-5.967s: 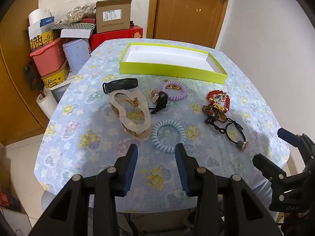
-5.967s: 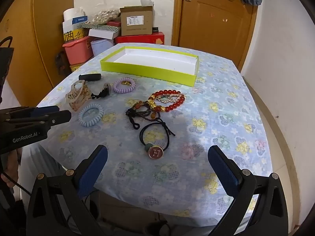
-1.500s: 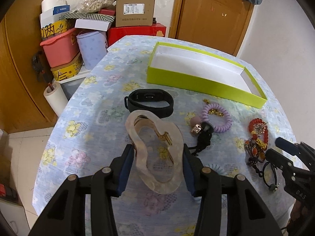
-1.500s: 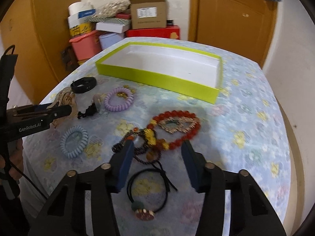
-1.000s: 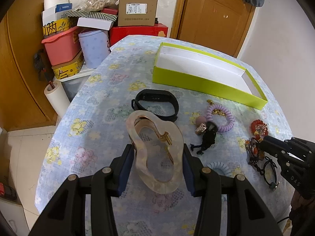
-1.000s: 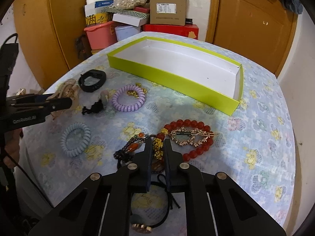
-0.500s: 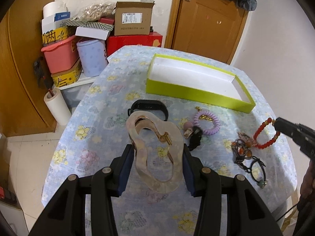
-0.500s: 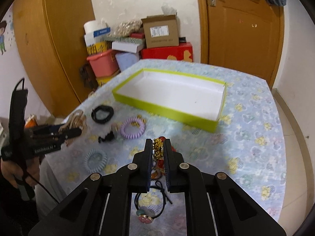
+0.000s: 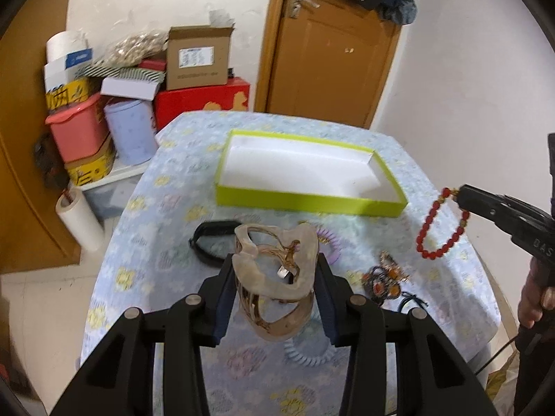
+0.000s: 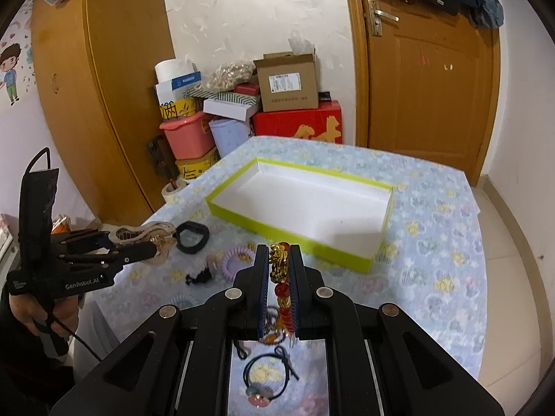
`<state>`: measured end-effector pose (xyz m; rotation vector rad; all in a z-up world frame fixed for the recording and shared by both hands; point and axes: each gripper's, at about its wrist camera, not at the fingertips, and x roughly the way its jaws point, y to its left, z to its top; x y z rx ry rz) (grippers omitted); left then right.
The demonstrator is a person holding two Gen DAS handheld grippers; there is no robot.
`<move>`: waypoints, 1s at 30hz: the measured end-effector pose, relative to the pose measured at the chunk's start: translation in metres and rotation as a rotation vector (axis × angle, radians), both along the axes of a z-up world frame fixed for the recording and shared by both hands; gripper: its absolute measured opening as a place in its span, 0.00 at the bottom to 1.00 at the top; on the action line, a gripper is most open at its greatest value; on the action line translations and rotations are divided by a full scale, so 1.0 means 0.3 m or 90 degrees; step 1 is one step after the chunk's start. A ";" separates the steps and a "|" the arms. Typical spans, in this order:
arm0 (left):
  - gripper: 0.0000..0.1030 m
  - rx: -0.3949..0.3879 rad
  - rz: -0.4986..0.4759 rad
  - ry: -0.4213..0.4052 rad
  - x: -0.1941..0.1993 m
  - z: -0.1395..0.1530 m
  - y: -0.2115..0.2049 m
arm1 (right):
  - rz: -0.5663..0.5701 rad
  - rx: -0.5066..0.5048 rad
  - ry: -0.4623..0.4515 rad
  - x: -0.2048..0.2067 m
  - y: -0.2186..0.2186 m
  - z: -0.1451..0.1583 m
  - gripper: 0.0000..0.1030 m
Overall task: Organize jewelry
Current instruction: 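Lift the clip with the left tool while the right tool carries the bracelet over the green box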
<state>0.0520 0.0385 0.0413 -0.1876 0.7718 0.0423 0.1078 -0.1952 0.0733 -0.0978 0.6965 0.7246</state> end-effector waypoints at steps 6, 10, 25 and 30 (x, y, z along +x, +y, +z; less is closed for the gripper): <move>0.43 0.009 -0.023 -0.021 0.049 0.040 -0.009 | 0.000 0.007 -0.013 0.054 0.020 0.033 0.11; 0.43 0.013 -0.031 -0.036 0.095 0.070 -0.005 | 0.001 0.009 -0.016 0.109 0.039 0.047 0.11; 0.43 0.032 -0.049 -0.028 0.414 0.040 0.027 | -0.017 -0.009 0.006 0.404 0.082 0.004 0.11; 0.43 0.031 -0.048 -0.018 0.515 0.007 0.047 | -0.029 -0.026 0.026 0.506 0.097 -0.048 0.11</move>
